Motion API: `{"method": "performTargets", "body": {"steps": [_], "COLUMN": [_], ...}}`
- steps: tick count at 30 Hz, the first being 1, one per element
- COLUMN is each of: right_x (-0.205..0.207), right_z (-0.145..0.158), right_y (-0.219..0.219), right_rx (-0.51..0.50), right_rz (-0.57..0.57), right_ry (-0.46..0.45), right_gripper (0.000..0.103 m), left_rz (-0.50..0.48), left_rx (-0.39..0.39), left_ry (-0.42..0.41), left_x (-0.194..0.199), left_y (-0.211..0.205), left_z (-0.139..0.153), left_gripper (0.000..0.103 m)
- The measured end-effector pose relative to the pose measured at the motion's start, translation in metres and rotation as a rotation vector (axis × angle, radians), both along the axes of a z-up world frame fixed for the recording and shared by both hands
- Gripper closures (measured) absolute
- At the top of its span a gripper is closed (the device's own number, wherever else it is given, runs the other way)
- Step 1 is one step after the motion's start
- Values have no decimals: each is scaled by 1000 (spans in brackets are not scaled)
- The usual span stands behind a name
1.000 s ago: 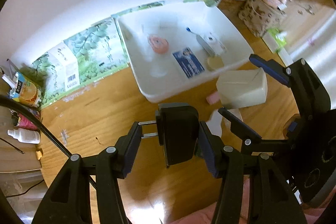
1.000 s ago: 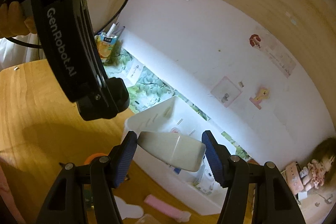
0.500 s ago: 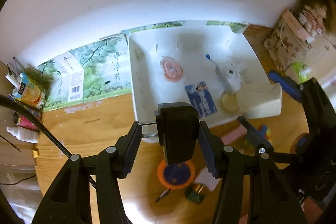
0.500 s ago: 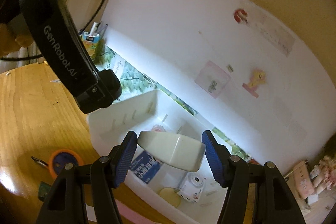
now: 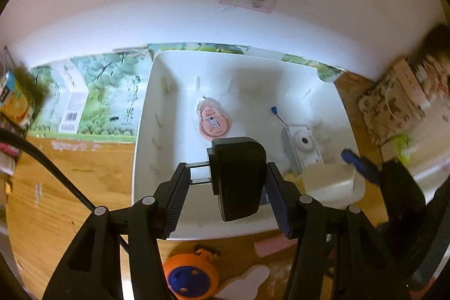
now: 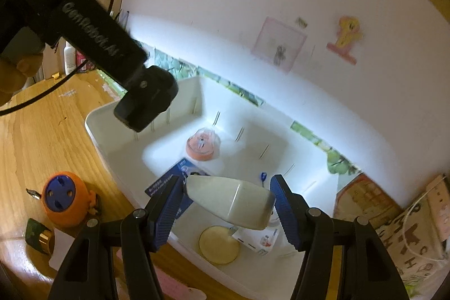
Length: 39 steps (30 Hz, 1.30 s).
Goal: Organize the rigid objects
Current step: 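Open both tools to drop the charger and beige box into the tray, then withdraw both tools from the tray back toward the desk items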
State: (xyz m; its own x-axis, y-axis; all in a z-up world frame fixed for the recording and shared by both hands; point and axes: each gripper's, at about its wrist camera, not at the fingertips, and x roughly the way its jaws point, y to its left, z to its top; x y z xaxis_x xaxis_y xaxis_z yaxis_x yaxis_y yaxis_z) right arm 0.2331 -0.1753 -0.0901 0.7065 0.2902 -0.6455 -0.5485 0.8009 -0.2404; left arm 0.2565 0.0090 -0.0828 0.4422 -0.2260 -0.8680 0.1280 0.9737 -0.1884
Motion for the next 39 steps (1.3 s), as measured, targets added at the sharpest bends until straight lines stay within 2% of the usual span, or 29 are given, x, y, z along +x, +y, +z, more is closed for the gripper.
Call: {"method": "performTargets", "body": {"steps": [7, 10, 11, 13, 14, 16, 24, 33, 39], "right_x": [14, 16, 16, 17, 16, 14, -4, -50, -91], "right_z": [-14, -15, -15, -15, -14, -11, 12, 41, 52], "right_y": [-4, -5, -5, -5, -4, -4, 0, 2, 13], "right_rx": [38, 62, 66, 67, 67, 73, 48, 2, -25], "right_rz": [7, 14, 12, 5, 4, 3, 0, -29, -15], "right_ry": [67, 86, 89, 90, 88, 77, 6, -104, -154], "right_gripper": [36, 29, 29, 28, 27, 23, 23, 22, 21], "left_rz": [109, 130, 134, 148, 155, 165, 191, 175, 181], "left_rx": [2, 19, 25, 22, 18, 15, -21, -35, -52], "left_ry": [29, 31, 34, 27, 19, 0, -79, -208, -243], "left_x": [10, 11, 11, 9, 7, 3, -22, -70, -106], "left_y": [-5, -5, -5, -4, -2, 0, 13, 25, 40], "left_z": [-12, -12, -12, -8, -6, 1, 32, 71, 82], "left_gripper": [45, 44, 42, 28, 26, 24, 24, 21, 21]}}
